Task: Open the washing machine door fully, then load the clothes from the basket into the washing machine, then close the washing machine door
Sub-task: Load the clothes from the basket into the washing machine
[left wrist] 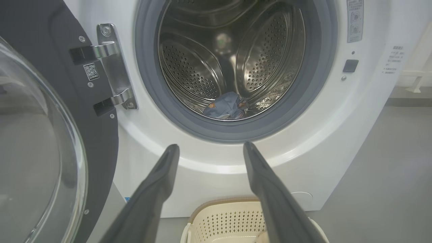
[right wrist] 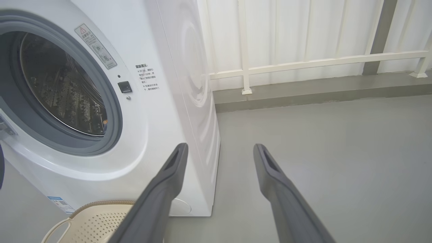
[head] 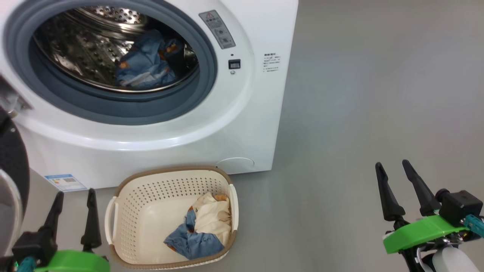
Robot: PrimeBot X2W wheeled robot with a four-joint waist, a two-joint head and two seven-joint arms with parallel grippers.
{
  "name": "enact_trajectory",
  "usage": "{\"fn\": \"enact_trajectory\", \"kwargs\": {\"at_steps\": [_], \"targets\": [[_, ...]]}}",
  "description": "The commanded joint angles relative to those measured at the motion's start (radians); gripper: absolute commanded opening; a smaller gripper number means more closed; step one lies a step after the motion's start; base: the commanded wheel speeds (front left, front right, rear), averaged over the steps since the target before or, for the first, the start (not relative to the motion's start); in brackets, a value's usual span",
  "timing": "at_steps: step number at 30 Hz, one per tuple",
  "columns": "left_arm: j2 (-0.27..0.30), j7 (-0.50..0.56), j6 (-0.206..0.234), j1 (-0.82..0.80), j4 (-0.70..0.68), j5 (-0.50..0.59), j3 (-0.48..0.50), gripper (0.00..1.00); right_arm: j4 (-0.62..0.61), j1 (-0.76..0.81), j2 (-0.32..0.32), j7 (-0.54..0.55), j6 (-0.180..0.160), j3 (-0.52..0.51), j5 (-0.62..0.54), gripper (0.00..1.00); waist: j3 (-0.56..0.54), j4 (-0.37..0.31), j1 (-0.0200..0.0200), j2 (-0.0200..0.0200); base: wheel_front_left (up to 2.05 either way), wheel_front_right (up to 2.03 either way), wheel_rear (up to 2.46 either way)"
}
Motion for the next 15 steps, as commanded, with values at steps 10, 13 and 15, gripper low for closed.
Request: {"fn": "enact_trajectory", "kwargs": {"at_steps": [10, 13, 15], "targets": [[0.022, -0.005, -0.002, 0.098, -0.126, -0.009, 0.033, 1.00, -0.039, 0.026, -0.009, -0.008, 0.005, -0.010, 0.004, 1.00, -0.006, 0.013, 0.0001, 0.0000, 0.00, 0.00, 0.00], [0.019, -0.005, -0.002, 0.108, -0.136, -0.009, 0.037, 1.00, -0.040, 0.026, -0.006, -0.008, 0.005, -0.014, 0.001, 1.00, -0.003, 0.013, 0.0001, 0.0000, 0.00, 0.00, 0.00], [0.018, -0.005, -0.002, 0.109, -0.139, -0.009, 0.037, 1.00, -0.041, 0.025, -0.004, -0.008, 0.005, -0.015, 0.000, 1.00, 0.000, 0.013, 0.0001, 0.0000, 0.00, 0.00, 0.00]]}}
